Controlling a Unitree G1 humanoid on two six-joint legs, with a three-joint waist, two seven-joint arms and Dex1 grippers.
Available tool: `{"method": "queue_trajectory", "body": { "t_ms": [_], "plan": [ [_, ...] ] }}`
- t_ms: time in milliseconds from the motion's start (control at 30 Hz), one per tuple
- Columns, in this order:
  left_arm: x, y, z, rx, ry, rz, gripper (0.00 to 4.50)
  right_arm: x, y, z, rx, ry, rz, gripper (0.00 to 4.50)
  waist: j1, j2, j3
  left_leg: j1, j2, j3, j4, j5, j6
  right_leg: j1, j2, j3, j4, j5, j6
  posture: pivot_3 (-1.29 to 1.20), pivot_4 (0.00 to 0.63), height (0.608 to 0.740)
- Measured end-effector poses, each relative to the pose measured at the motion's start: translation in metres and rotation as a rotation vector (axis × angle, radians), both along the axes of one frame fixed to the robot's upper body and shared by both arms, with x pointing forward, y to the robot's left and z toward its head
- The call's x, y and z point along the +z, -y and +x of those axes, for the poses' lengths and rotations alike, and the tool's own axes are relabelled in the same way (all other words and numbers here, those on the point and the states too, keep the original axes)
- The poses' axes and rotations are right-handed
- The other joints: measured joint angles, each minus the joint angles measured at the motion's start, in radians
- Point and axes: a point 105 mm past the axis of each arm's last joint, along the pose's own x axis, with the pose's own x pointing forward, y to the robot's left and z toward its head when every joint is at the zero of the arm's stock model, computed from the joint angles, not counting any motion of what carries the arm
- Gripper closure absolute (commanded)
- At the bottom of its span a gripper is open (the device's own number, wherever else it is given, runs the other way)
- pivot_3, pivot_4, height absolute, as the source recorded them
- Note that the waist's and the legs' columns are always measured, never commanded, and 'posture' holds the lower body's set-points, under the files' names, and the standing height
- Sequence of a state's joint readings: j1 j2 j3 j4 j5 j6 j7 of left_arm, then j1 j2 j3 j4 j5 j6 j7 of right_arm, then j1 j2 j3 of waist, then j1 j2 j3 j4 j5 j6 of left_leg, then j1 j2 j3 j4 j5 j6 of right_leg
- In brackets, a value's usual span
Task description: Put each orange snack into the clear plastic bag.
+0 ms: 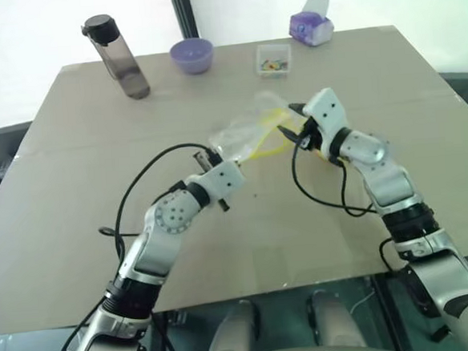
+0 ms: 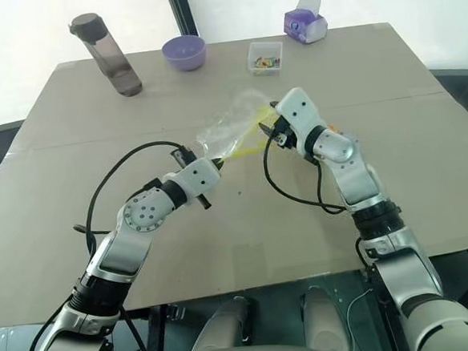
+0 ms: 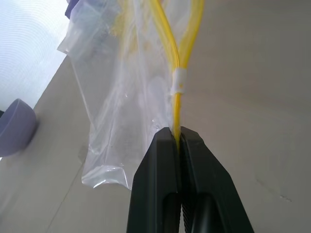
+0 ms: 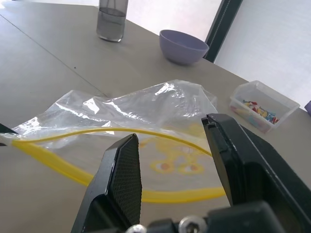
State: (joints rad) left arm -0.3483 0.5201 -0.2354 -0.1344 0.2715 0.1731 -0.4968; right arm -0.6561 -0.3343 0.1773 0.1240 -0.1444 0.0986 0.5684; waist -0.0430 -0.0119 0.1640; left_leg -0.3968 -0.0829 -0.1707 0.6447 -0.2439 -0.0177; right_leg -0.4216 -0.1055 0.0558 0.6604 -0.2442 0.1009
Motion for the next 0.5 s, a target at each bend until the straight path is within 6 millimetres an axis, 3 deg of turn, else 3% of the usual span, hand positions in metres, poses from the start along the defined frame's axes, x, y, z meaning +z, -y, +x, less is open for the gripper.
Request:
{"method": "queue_trajectory", "body": {
  "t_ms": [33,133,233,500],
  "plan": [
    [0.0,-0.001,0.0,0.003,0.0,-0.001,4.5,-0.004,0.004,-0.002,-0.005,-0.009,-0.001,2.09,0.0,0.0,0.0,0.0,0.0,0.0,0.0,0.0,0.0,0.0,0.0,0.0,0.0,0.0,0.0,0.0,0.15,0.74],
    [0.0,-0.003,0.001,0.01,-0.001,-0.002,4.5,-0.014,0.011,-0.007,-0.005,-0.023,-0.008,2.84,-0.001,0.0,0.0,0.0,0.0,0.001,0.001,0.0,0.0,0.0,0.0,0.0,0.0,0.0,0.0,0.0,0.15,0.74],
    [0.0,-0.003,0.002,0.012,-0.001,-0.004,4.5,-0.02,0.017,-0.01,-0.004,-0.031,-0.023,4.38,-0.001,0.0,0.0,0.0,0.0,0.001,0.001,0.0,0.0,0.0,0.0,0.0,0.001,0.0,0.0,0.0,0.15,0.74],
    [0.001,-0.001,0.002,0.009,0.001,-0.01,4.5,-0.029,-0.001,-0.013,0.038,-0.033,-0.026,4.45,0.0,0.0,0.0,0.0,0.0,0.0,0.002,0.0,0.0,0.0,0.0,0.0,0.001,0.0,0.0,0.0,0.15,0.74]
  ]
}}
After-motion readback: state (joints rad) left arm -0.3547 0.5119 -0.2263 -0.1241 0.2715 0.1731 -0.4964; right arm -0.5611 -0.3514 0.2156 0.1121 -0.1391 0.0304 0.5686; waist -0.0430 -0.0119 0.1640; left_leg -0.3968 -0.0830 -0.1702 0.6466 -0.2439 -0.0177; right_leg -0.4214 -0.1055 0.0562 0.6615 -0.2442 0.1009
